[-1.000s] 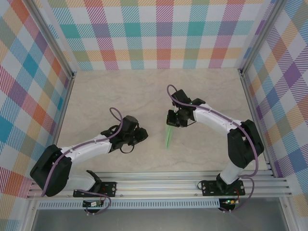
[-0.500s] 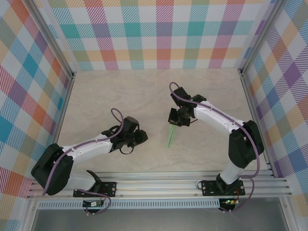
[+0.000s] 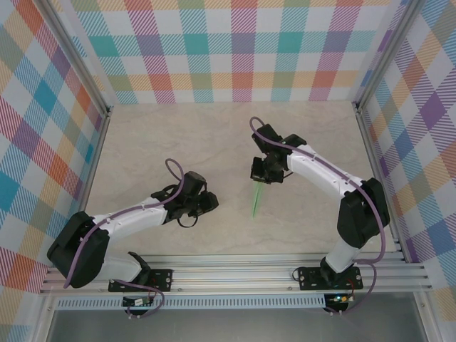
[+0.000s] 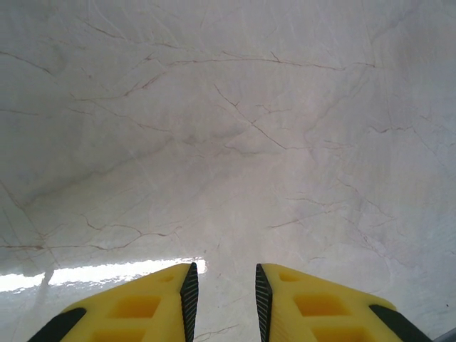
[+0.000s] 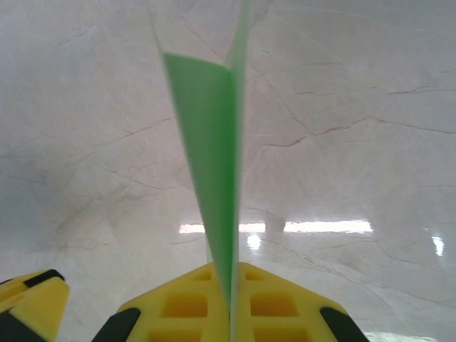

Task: Fold a paper plane with a square sheet of paper (pick it up from the middle)
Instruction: Turn over the paper at the center of the table.

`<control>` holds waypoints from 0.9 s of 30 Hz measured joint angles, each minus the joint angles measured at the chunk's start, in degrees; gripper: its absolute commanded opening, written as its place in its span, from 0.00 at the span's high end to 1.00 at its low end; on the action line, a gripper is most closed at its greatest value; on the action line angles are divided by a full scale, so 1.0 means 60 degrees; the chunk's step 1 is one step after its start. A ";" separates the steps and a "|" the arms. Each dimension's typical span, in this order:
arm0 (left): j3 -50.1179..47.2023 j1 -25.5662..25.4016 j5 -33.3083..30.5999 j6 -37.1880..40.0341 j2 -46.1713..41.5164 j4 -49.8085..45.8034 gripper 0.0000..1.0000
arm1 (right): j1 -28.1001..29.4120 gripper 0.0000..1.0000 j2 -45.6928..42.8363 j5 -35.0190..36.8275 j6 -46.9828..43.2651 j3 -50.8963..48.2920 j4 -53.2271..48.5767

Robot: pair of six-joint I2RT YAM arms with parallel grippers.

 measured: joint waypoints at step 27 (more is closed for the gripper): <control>-0.0678 0.0492 -0.1064 -0.0193 -0.2222 -0.1100 0.59 | 0.1996 0.91 0.4812 0.5155 -0.0164 0.3373 -0.4605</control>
